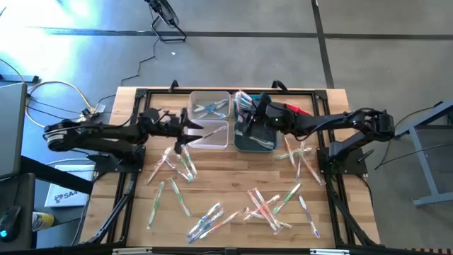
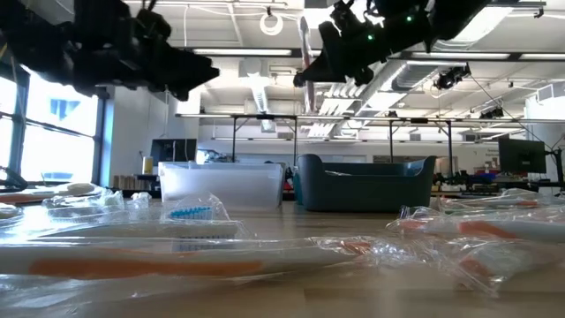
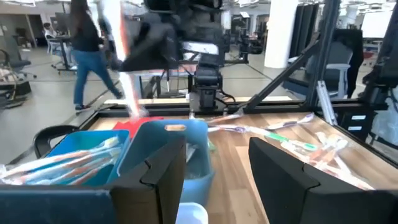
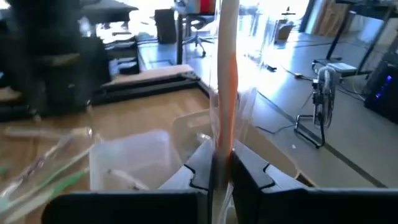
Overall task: Pick & Place Toothbrushes
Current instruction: Put the orange toothbrush into the blue bin
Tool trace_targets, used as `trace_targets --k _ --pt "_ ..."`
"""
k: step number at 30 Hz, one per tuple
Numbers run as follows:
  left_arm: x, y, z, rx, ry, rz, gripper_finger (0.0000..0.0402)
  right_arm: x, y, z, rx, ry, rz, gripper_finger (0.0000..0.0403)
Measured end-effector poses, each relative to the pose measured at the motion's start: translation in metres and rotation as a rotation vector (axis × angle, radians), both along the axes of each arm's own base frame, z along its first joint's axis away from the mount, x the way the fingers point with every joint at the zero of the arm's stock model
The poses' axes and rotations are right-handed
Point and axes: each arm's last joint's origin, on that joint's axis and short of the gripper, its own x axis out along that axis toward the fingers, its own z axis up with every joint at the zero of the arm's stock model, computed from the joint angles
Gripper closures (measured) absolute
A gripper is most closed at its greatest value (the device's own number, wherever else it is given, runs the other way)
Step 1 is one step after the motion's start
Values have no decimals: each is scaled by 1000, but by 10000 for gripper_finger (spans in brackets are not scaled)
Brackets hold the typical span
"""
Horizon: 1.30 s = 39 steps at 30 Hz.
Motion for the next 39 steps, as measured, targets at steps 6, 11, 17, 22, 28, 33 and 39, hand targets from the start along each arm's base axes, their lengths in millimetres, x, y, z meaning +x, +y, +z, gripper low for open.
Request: trace_targets --k 6,11,17,22,28,33,39 --pt "-27 -11 -5 24 -59 0 231 -3 -21 -1 41 4 -79 381" --pt "-38 -16 -5 40 -97 0 231 -4 -39 -9 84 -1 -144 381" --pt "-40 -16 -7 35 -86 0 231 -3 -56 -26 125 32 -199 381" --pt "-40 -16 -10 27 -51 3 231 -10 -71 -39 142 126 -249 381" --pt "-39 -16 -7 37 -69 11 231 -24 -87 -50 157 257 -302 381" --pt "-38 -13 -1 40 -98 77 231 -32 -95 -54 137 340 -310 381" --pt "-38 -12 0 34 -94 110 231 -34 -103 -64 127 396 -272 381"
